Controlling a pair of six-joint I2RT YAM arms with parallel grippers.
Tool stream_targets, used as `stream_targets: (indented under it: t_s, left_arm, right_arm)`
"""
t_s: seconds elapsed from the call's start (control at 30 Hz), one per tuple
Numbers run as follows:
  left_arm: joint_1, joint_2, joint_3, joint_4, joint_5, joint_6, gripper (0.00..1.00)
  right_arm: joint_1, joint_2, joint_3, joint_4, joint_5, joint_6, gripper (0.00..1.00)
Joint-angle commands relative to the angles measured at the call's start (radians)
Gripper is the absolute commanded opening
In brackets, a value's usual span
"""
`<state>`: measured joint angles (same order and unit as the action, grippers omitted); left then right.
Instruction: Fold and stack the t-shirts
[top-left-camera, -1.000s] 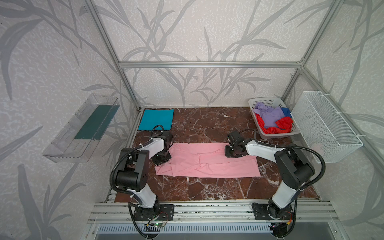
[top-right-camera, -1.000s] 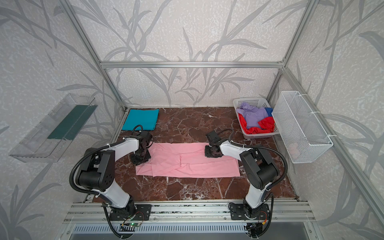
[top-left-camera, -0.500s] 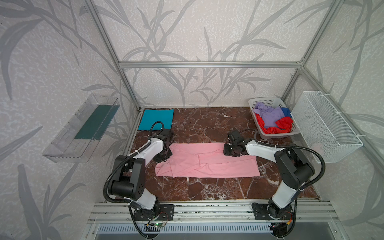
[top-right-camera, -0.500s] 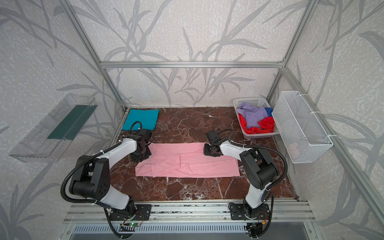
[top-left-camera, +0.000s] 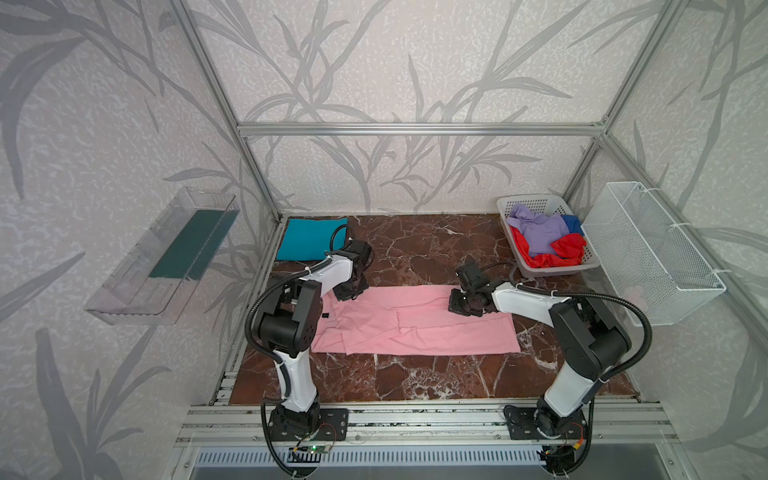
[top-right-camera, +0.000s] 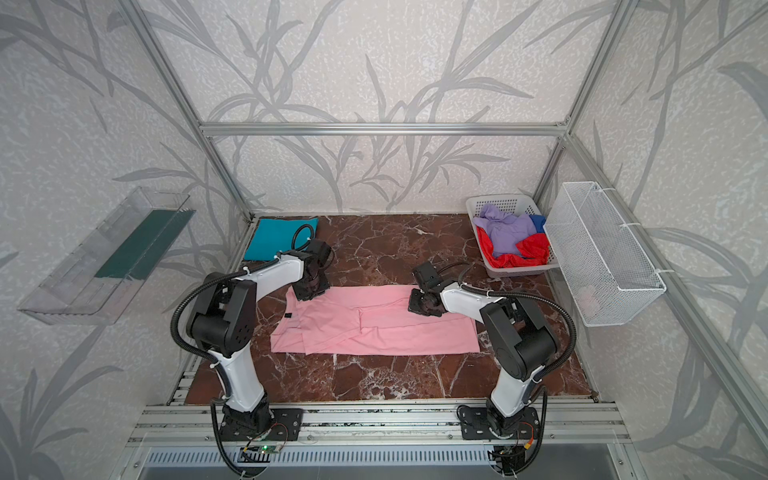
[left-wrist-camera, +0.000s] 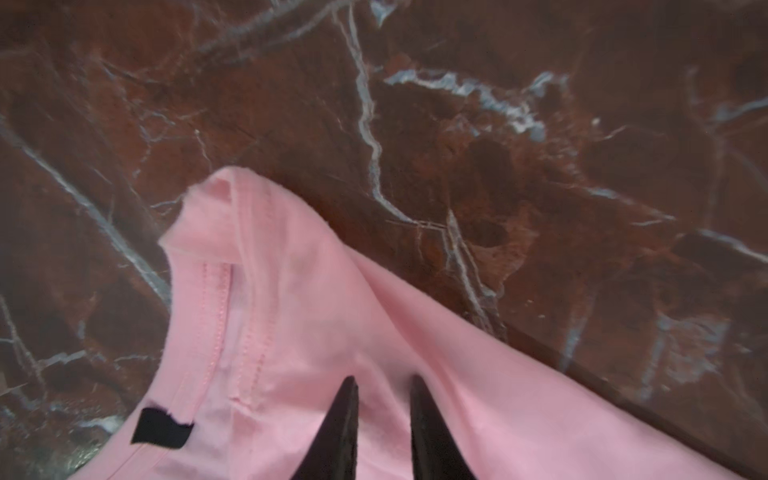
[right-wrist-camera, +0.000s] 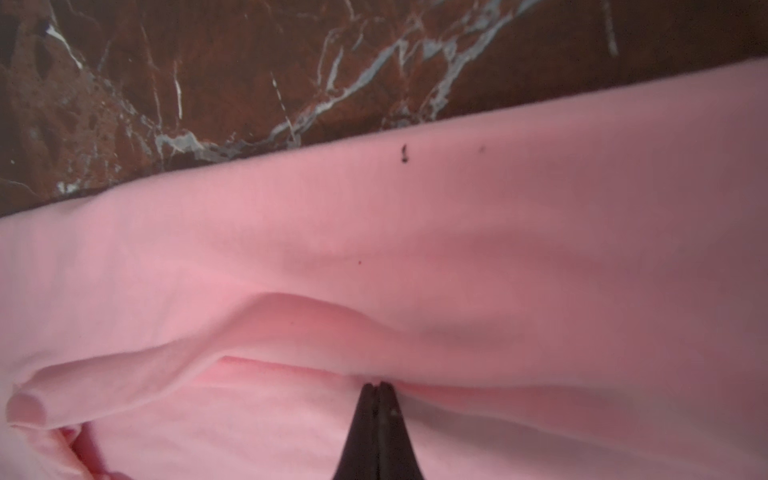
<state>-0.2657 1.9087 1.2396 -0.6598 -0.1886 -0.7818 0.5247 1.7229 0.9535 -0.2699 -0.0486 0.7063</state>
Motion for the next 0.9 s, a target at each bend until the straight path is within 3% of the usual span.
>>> stream_targets:
  t_s: [0.0, 0.17, 0.33, 0.57, 0.87]
  left_arm:
    - [0.016, 0.009, -0.034, 0.004, -0.021, -0.023, 0.24]
    - [0.045, -0.009, -0.077, 0.029, -0.015, -0.021, 0.24]
    - [0.061, -0.021, -0.08, 0.026, -0.011, -0.01, 0.24]
    - [0.063, -0.033, -0.087, 0.019, -0.007, -0.005, 0.24]
    - [0.063, -0.03, -0.094, 0.019, -0.004, -0.005, 0.24]
  right_arm:
    - [0.006, -0.072, -0.002, -0.055, 0.032, -0.013, 0.0]
    - [0.072, -0.084, 0.059, -0.088, 0.107, -0.195, 0.06]
    - [0.154, 0.016, 0.168, -0.153, 0.187, -0.373, 0.16]
    - [0.161, 0.121, 0.241, -0.144, 0.155, -0.396, 0.3]
    - [0.161, 0.199, 0.274, -0.138, 0.153, -0.398, 0.39]
